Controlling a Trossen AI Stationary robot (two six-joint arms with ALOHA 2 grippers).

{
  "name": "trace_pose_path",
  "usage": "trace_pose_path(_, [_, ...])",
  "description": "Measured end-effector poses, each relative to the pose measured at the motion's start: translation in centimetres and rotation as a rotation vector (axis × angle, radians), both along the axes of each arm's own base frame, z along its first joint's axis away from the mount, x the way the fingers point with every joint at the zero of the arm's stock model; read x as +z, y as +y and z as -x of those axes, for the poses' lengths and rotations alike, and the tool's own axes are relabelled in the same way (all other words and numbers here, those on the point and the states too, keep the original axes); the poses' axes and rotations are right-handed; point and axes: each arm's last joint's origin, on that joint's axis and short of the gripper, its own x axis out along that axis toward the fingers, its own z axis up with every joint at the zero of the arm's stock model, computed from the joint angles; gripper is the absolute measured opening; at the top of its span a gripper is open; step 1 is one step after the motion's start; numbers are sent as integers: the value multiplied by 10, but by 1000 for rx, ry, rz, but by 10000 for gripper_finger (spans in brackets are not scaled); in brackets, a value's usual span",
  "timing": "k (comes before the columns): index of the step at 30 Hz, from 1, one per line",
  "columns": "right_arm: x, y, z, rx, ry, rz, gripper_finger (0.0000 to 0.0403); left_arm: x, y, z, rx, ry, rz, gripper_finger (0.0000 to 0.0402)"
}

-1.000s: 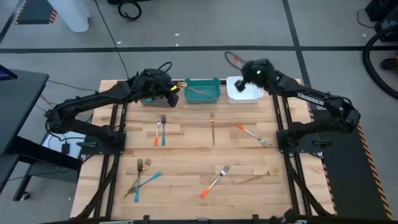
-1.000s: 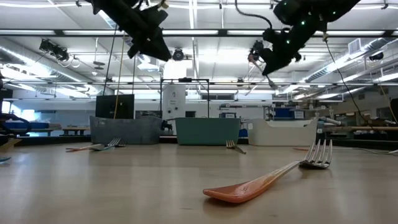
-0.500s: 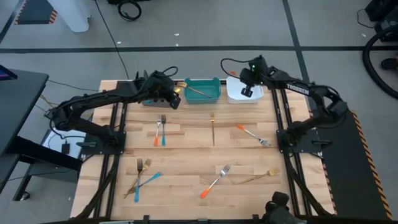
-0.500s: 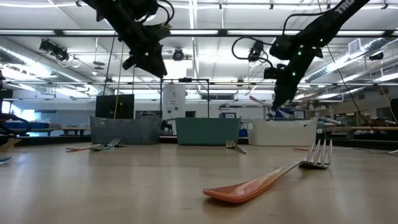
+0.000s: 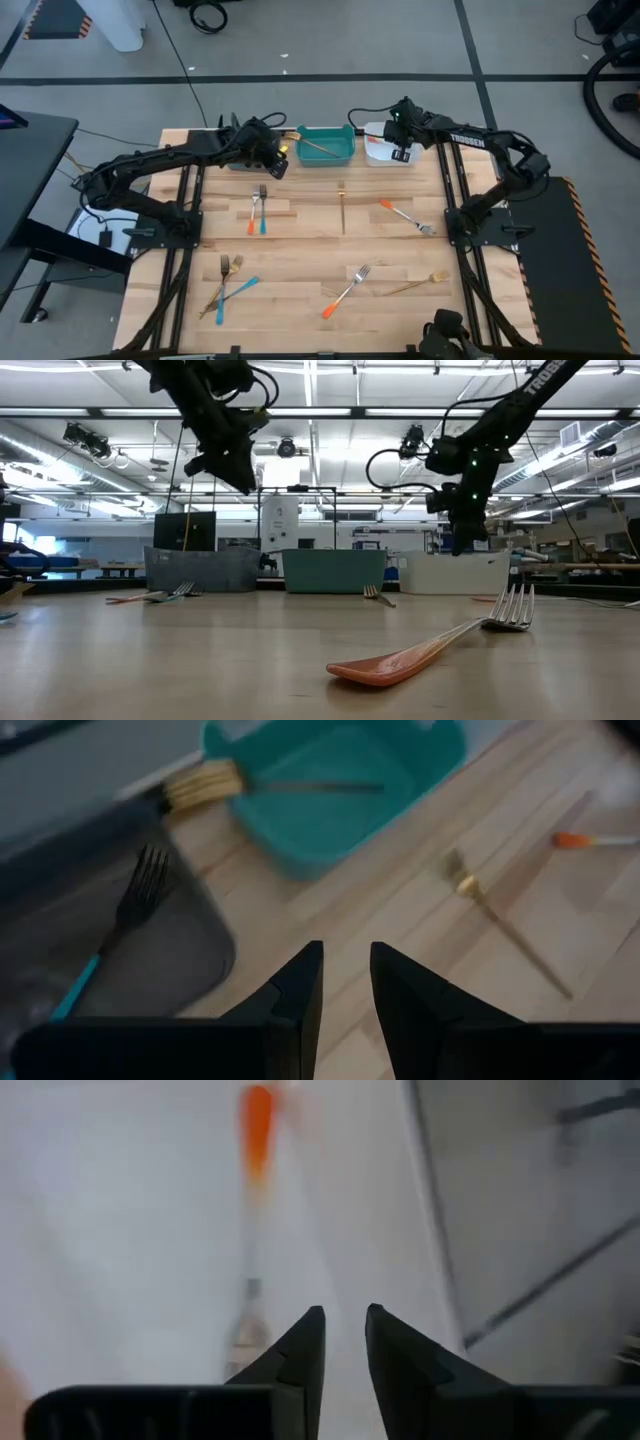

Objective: Sort silverware by color (type)
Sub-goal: Put the blue fork into the black transparent bin

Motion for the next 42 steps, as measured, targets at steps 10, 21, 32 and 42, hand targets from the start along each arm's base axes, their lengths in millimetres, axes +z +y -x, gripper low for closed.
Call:
trace_pose_path(10, [48, 6, 4, -77, -89, 294, 85, -12, -24, 7, 203, 82, 238, 96])
trace_pose_path(21, [76, 19, 15, -128, -225, 362, 87, -40, -55, 18, 517, 164, 266, 96])
trace_pose_path(32, [83, 17, 14, -150, -310, 409, 87, -98, -66, 25, 571, 64, 400, 96])
trace_pose_path(42, [85, 17, 13, -134, -335, 412, 87, -124, -68, 33, 573, 14, 408, 96])
